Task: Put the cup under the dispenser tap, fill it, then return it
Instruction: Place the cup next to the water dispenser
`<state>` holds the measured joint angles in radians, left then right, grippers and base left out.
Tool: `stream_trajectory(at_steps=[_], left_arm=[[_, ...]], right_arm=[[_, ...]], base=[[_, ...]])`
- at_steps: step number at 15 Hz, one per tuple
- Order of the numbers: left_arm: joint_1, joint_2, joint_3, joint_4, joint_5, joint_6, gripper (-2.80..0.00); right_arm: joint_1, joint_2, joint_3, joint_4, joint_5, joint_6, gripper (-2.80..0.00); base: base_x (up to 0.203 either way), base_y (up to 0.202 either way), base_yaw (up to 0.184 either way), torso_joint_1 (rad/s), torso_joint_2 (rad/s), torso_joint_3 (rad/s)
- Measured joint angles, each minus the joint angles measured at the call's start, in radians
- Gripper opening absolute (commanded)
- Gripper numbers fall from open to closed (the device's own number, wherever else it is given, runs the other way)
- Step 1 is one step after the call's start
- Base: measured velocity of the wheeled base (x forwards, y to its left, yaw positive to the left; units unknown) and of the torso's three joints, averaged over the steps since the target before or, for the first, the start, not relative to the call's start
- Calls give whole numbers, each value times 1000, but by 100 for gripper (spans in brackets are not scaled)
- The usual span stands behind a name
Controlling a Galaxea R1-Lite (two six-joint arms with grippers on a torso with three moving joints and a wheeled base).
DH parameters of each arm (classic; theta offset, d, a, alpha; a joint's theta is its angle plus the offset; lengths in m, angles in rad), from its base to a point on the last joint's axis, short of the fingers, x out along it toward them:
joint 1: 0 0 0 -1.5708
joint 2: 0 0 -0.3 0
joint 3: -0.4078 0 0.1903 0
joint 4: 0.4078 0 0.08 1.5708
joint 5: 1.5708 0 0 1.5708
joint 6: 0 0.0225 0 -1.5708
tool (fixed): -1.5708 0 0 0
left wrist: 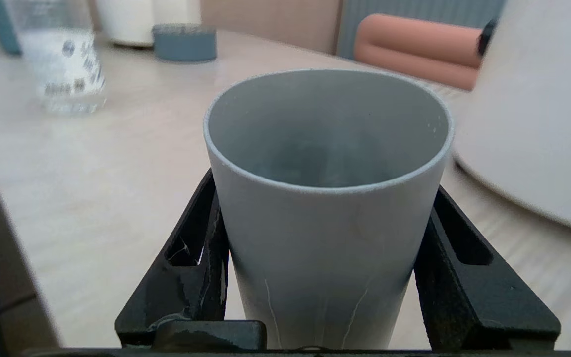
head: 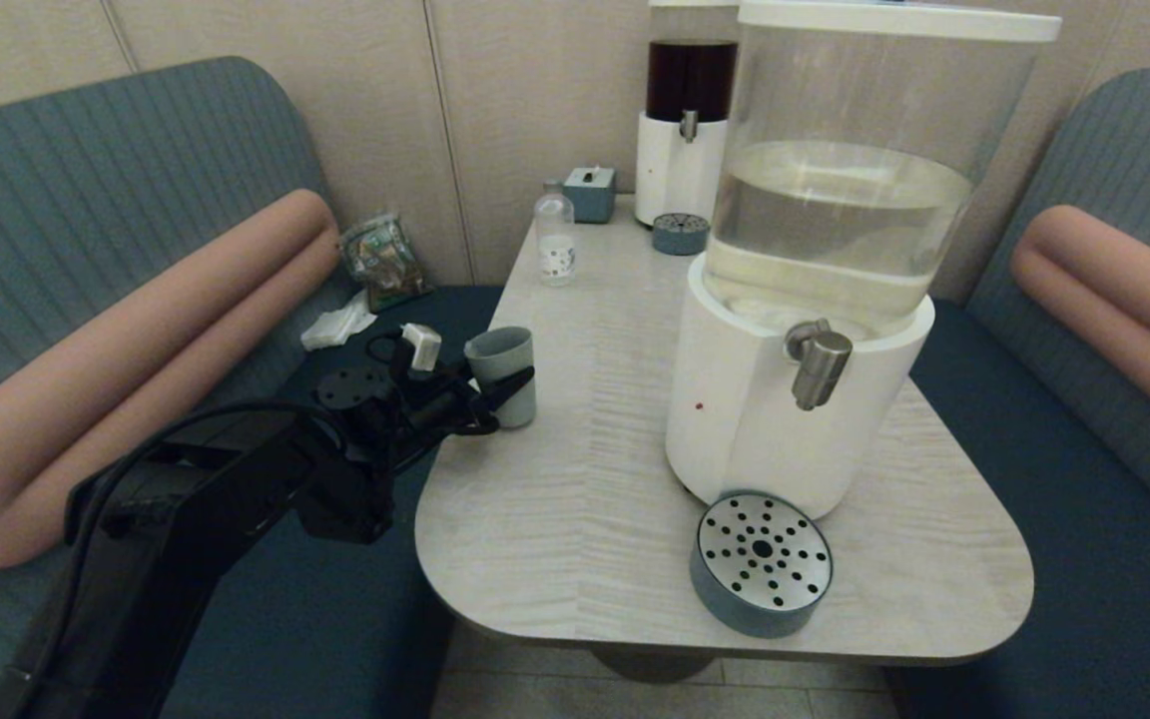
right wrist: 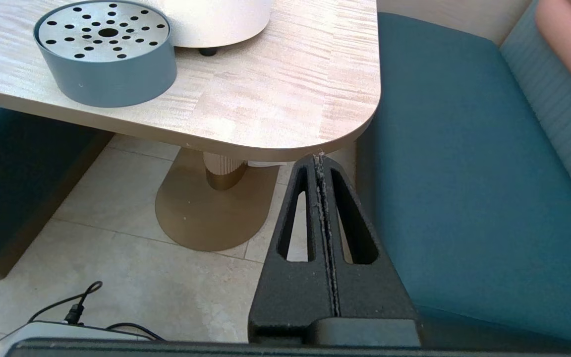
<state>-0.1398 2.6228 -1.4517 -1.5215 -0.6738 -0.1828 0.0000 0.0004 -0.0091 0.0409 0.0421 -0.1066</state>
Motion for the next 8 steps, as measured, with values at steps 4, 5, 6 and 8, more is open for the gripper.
stream_trajectory(at_steps=[4, 5, 6, 8], left_arm=[[-1, 17, -5, -6, 1, 1, -280], [-1, 18, -5, -6, 0, 1, -280], [-1, 18, -5, -5, 0, 0, -280], [-1, 20, -4, -4, 1, 0, -280]], right_arm=[[0, 0, 0, 0, 0, 0, -280], [0, 0, 0, 0, 0, 0, -280], [0, 0, 0, 0, 0, 0, -280], [0, 0, 0, 0, 0, 0, -280]], base=[[0, 0, 0, 0, 0, 0], [0, 0, 0, 0, 0, 0], [0, 0, 0, 0, 0, 0], [0, 0, 0, 0, 0, 0]])
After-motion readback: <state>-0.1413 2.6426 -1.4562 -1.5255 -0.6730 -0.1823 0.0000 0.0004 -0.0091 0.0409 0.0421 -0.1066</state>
